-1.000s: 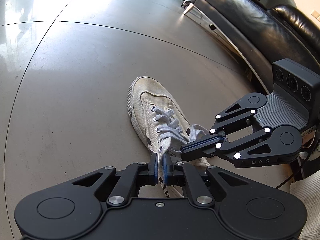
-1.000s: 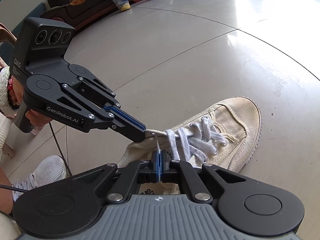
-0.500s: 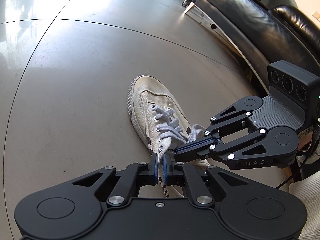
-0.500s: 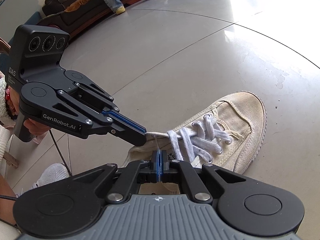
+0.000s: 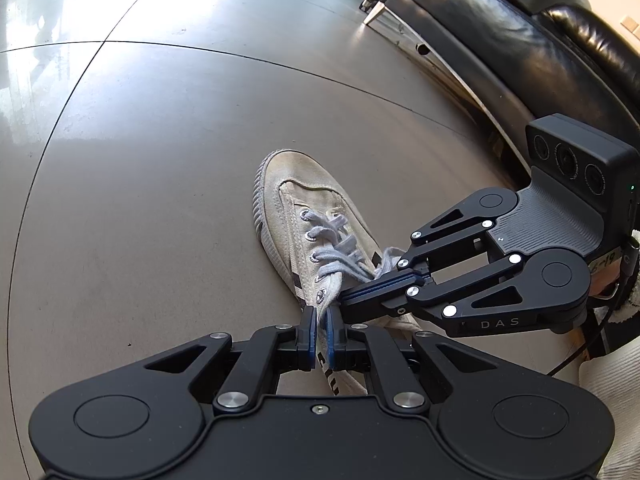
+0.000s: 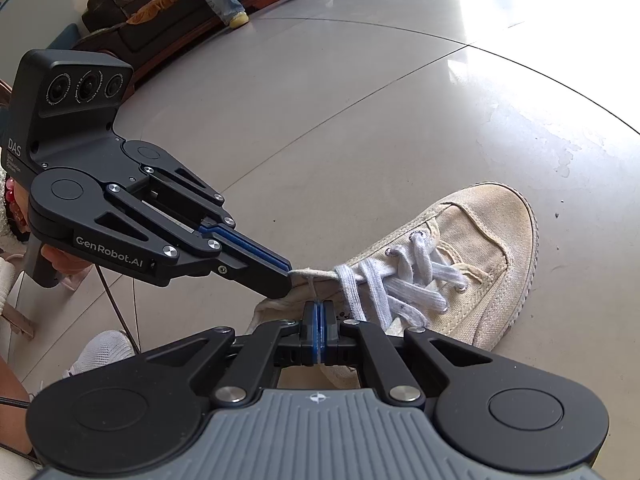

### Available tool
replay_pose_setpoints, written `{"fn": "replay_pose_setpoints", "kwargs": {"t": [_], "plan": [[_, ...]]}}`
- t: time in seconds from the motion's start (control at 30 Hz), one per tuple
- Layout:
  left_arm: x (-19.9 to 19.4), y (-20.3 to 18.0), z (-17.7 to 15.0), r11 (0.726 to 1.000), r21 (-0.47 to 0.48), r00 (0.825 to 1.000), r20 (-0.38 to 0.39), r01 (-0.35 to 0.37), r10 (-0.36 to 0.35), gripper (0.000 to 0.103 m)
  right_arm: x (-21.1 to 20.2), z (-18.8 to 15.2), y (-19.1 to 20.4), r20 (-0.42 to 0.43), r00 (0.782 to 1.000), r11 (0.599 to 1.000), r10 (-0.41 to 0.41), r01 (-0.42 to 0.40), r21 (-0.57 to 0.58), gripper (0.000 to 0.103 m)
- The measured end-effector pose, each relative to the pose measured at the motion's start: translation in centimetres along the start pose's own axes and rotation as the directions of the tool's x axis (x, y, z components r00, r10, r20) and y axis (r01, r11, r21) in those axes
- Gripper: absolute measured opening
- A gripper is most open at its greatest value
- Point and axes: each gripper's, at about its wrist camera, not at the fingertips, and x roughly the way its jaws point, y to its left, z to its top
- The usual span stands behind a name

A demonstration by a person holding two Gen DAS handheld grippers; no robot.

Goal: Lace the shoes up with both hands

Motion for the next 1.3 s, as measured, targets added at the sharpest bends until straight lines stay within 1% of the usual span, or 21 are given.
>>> {"fn": "replay_pose_setpoints", "kwargs": {"t": [0.13,0.23,0.3,0.33,0.47,0.57,0.77,0.9,0.97,1.03,1.13,1.17,1.2,1.23,1.3], "plan": [[0.0,-0.1,-0.1,1.000,0.007,1.000,-0.002,0.000,0.000,0.004,0.5,0.2,0.1,0.010,1.000,1.000,-0.006,0.006,0.001,0.001],[-0.4,-0.5,-0.1,0.999,0.031,1.000,0.006,-0.027,0.027,0.009,1.2,0.6,0.2,0.018,1.000,1.000,0.000,0.000,-0.002,0.001],[-1.2,-0.3,0.1,0.997,0.048,0.998,0.028,-0.055,0.054,0.008,1.5,0.7,0.2,0.024,1.000,1.000,0.006,-0.006,-0.004,0.001],[-1.6,0.0,0.1,0.997,0.040,0.997,0.038,-0.065,0.064,0.008,1.6,0.7,0.1,0.028,1.000,1.000,0.011,-0.011,-0.002,0.001],[-1.8,0.4,0.4,0.996,0.028,0.995,0.055,-0.085,0.083,0.008,1.8,0.4,-0.2,0.050,0.998,1.000,0.027,-0.027,-0.006,0.001],[-1.2,-0.2,0.2,0.997,0.047,0.996,0.061,-0.066,0.063,0.008,1.7,0.1,-0.5,0.068,0.997,0.999,0.038,-0.037,-0.017,0.001],[-0.3,-0.3,0.3,0.997,0.071,0.999,0.053,-0.010,0.006,0.009,2.2,0.0,-0.9,0.065,0.996,0.998,0.056,-0.054,-0.029,0.002],[-0.2,-0.3,0.3,0.994,0.108,0.999,0.051,0.005,-0.011,0.009,1.9,-0.2,-1.4,0.069,0.995,0.997,0.071,-0.070,-0.022,0.002],[0.0,-0.8,0.2,0.987,0.164,0.999,0.052,-0.001,-0.008,0.009,1.6,-0.4,-1.5,0.069,0.995,0.997,0.074,-0.072,-0.030,0.002],[0.0,-1.6,0.1,0.969,0.246,0.999,0.052,-0.014,0.001,0.009,1.5,-0.5,-1.5,0.069,0.995,0.996,0.071,-0.066,-0.061,0.002],[0.3,-3.1,-0.2,0.921,0.388,0.998,0.053,-0.043,0.025,0.009,1.5,-0.4,-0.9,0.075,0.996,0.992,0.054,-0.046,-0.114,0.002],[0.3,-3.3,-0.2,0.907,0.419,0.998,0.052,-0.047,0.028,0.009,1.3,-0.6,-0.9,0.079,0.995,0.991,0.053,-0.043,-0.124,0.002],[0.3,-3.3,-0.2,0.903,0.428,0.998,0.049,-0.046,0.028,0.009,1.0,-0.9,-0.9,0.088,0.995,0.991,0.057,-0.046,-0.128,0.002],[0.4,-3.2,-0.2,0.903,0.427,0.999,0.045,-0.044,0.028,0.013,0.7,-1.3,-1.2,0.096,0.993,0.992,0.063,-0.051,-0.117,0.002],[0.4,-2.7,-0.1,0.920,0.388,0.999,0.041,-0.044,0.030,0.018,0.6,-1.5,-1.2,0.106,0.992,0.994,0.066,-0.055,-0.098,0.002]]}}
